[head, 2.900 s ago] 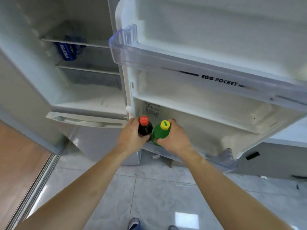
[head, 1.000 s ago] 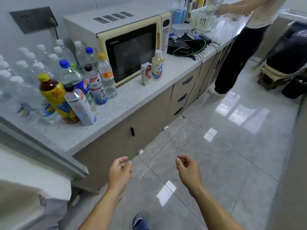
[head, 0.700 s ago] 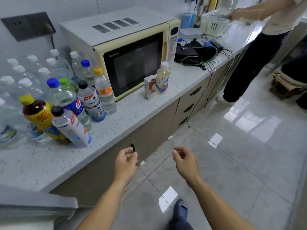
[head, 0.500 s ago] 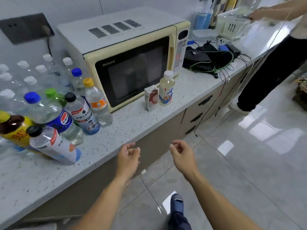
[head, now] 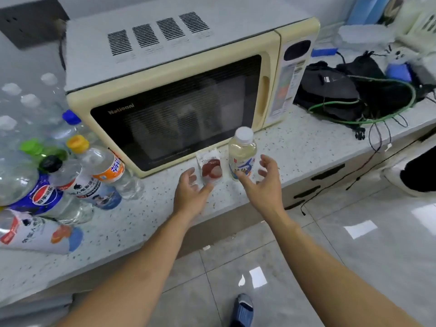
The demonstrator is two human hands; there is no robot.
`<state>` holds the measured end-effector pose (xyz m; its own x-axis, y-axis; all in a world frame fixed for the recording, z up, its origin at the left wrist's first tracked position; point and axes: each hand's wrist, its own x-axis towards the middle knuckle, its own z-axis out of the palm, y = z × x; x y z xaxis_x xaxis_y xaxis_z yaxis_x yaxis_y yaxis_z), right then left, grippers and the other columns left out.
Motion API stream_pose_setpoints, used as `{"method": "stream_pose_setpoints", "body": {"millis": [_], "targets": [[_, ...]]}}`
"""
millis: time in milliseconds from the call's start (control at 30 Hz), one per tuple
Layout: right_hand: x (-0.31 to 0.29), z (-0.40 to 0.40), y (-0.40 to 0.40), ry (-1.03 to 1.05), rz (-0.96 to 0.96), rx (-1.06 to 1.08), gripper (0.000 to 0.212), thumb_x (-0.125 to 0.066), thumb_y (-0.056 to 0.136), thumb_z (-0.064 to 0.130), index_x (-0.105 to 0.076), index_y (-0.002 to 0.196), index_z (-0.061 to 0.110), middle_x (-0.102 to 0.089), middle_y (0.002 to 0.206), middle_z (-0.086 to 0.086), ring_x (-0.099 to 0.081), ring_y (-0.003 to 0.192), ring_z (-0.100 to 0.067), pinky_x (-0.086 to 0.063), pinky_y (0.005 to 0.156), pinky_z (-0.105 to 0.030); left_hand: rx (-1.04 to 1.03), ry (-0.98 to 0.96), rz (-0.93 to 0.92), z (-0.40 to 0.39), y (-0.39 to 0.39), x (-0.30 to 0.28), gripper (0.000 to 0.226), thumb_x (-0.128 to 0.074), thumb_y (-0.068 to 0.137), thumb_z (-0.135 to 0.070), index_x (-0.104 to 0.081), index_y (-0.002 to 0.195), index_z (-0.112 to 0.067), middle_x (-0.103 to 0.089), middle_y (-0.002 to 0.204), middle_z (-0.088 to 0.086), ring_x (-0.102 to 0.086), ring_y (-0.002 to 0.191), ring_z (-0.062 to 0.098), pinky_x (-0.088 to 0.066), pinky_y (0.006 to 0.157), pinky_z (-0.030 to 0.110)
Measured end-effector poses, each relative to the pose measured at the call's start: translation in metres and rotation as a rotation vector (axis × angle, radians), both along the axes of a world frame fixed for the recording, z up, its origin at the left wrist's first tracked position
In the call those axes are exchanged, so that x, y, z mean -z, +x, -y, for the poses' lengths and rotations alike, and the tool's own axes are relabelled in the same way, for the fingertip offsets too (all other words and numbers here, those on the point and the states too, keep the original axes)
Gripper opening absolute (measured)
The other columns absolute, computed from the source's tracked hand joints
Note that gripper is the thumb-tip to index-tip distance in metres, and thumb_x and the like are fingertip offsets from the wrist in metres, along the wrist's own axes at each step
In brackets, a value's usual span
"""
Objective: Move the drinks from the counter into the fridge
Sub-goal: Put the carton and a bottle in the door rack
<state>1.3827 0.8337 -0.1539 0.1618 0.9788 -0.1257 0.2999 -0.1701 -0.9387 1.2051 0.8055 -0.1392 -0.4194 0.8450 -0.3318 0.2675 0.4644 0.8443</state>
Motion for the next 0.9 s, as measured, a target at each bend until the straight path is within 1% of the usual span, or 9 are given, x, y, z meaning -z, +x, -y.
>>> {"method": "stream_pose_setpoints", "body": {"millis": [67,167,200,333,467,600,700,833,900], "targets": [[0.002,-0.013,-0.003,0.0,-0.011,-0.042,0.085,-0.083,0.074,0.046,-0.033,0.142,0.035,-0.043,0.144,0.013,-0.046,0.124,-0.004,-0.045,0.099,-0.026,-0.003,-0.012,-0.023,-0.012,0.005,0.003,0.079,-0.078,0.079,-0.045,-0.035,0.145,-0.032,-0.047,0.148,-0.001,-0.053,0.127,0.021,-0.045,0.093,0.032],[0.004,-0.025,-0.008,0.036,-0.05,-0.116,0.084,-0.085,0.072,0.043,-0.035,0.138,0.036,-0.046,0.132,0.018,-0.046,0.112,0.017,-0.041,0.085,-0.004,0.012,-0.035,-0.081,-0.021,0.008,0.008,0.082,-0.078,0.079,-0.046,-0.033,0.146,-0.03,-0.049,0.146,-0.002,-0.055,0.123,0.02,-0.04,0.088,0.03],[0.005,-0.028,-0.008,0.04,-0.057,-0.132,0.083,-0.086,0.071,0.041,-0.036,0.137,0.036,-0.048,0.13,0.019,-0.047,0.11,0.019,-0.042,0.084,-0.004,0.018,-0.042,-0.086,-0.022,0.008,0.01,0.082,-0.078,0.079,-0.047,-0.034,0.145,-0.029,-0.049,0.145,-0.003,-0.055,0.121,0.02,-0.041,0.088,0.031],[0.01,-0.037,-0.008,0.046,-0.068,-0.173,0.082,-0.089,0.069,0.036,-0.039,0.135,0.035,-0.052,0.127,0.016,-0.053,0.117,-0.004,-0.049,0.095,-0.023,0.004,-0.067,-0.084,-0.027,0.009,0.014,0.063,-0.075,0.082,-0.047,-0.046,0.133,-0.026,-0.059,0.132,0.0,-0.058,0.113,0.02,-0.048,0.09,0.034],[0.009,-0.045,-0.008,0.039,-0.054,-0.196,0.08,-0.088,0.071,0.033,-0.038,0.132,0.039,-0.054,0.122,0.02,-0.056,0.113,-0.007,-0.047,0.092,-0.02,-0.023,-0.035,-0.064,-0.024,0.009,0.014,0.037,-0.072,0.085,-0.041,-0.048,0.112,-0.031,-0.059,0.114,-0.006,-0.057,0.099,0.016,-0.039,0.072,0.024],[0.004,-0.046,-0.007,0.028,-0.022,-0.2,0.075,-0.086,0.071,0.033,-0.041,0.131,0.036,-0.061,0.118,0.012,-0.061,0.105,-0.009,-0.052,0.086,-0.024,-0.044,-0.004,-0.018,-0.003,0.001,0.016,0.029,-0.069,0.089,-0.041,-0.046,0.107,-0.038,-0.055,0.102,-0.018,-0.053,0.094,0.008,-0.037,0.065,0.016],[-0.005,-0.028,-0.01,0.009,-0.079,-0.168,0.07,-0.086,0.069,0.036,-0.042,0.123,0.043,-0.061,0.107,0.022,-0.064,0.093,0.002,-0.052,0.068,-0.012,-0.119,0.026,0.22,0.023,-0.007,0.012,0.023,-0.067,0.091,-0.036,-0.056,0.111,-0.034,-0.064,0.105,-0.015,-0.061,0.098,0.009,-0.051,0.074,0.023],[-0.014,0.017,-0.02,-0.01,-0.214,-0.165,0.072,-0.088,0.062,0.04,-0.046,0.121,0.04,-0.065,0.106,0.019,-0.067,0.097,-0.004,-0.059,0.077,-0.023,-0.163,0.089,0.611,0.075,-0.017,0.001,0.022,-0.059,0.095,-0.03,-0.064,0.116,-0.025,-0.075,0.107,-0.001,-0.07,0.103,0.021,-0.058,0.073,0.032],[-0.02,0.046,-0.028,-0.012,-0.274,-0.189,0.071,-0.088,0.06,0.039,-0.048,0.118,0.042,-0.068,0.103,0.018,-0.068,0.094,-0.001,-0.059,0.072,-0.019,-0.187,0.125,0.764,0.107,-0.025,-0.004,0.032,-0.057,0.091,-0.033,-0.063,0.12,-0.023,-0.074,0.113,0.003,-0.07,0.105,0.024,-0.058,0.076,0.036]]}}
